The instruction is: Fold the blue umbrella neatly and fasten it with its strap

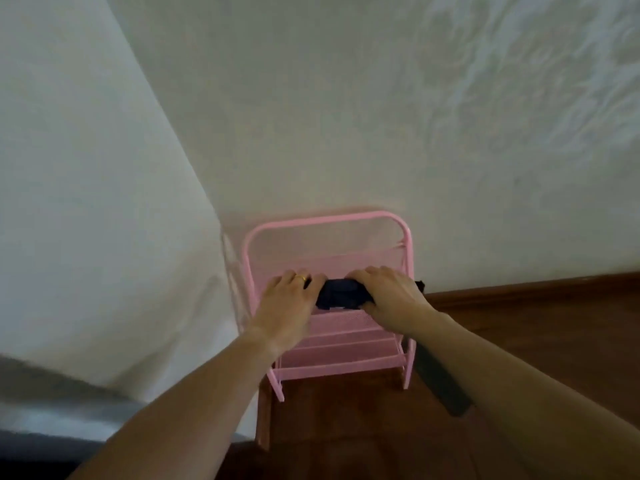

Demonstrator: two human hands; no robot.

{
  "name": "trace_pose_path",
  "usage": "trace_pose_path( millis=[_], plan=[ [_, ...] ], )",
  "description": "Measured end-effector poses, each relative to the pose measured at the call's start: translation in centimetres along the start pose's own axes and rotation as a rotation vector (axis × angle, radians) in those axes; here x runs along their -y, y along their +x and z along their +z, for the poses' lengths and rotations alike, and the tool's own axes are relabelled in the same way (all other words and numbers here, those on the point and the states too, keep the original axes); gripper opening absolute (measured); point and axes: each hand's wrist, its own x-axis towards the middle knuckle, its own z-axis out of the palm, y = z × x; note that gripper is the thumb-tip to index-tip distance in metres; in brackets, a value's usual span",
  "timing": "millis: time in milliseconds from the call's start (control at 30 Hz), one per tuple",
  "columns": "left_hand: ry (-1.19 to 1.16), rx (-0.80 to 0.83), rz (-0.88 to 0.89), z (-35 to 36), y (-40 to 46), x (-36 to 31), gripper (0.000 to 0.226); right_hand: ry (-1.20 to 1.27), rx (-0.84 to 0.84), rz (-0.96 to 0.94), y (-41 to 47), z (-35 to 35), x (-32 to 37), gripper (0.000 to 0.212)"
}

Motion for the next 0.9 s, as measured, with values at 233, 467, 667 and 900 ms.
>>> trace_pose_path(
  millis=[233, 467, 667, 900],
  plan=[
    [-0.307, 0.08, -0.131, 12.9, 5.4, 3.1, 0.052, 0.132, 0.158, 0.048, 8.0, 10.0, -5.1, 0.036],
    [-0.431, 0.096, -0.148, 15.1, 3.2, 3.1, 0.039, 0.185, 0.227, 0.12, 7.3, 12.1, -5.7, 0.037],
    [-0.233, -0.033, 0.058, 14.5, 0.0, 3.1, 0.027, -0.065, 0.002, 0.006, 3.5, 12.3, -3.7, 0.031],
    [-0.039, 0.056, -0.1, 11.3, 0.6, 0.4, 0.043, -0.225, -0.008, 0.08, 2.2, 11.4, -1.9, 0.028]
  ],
)
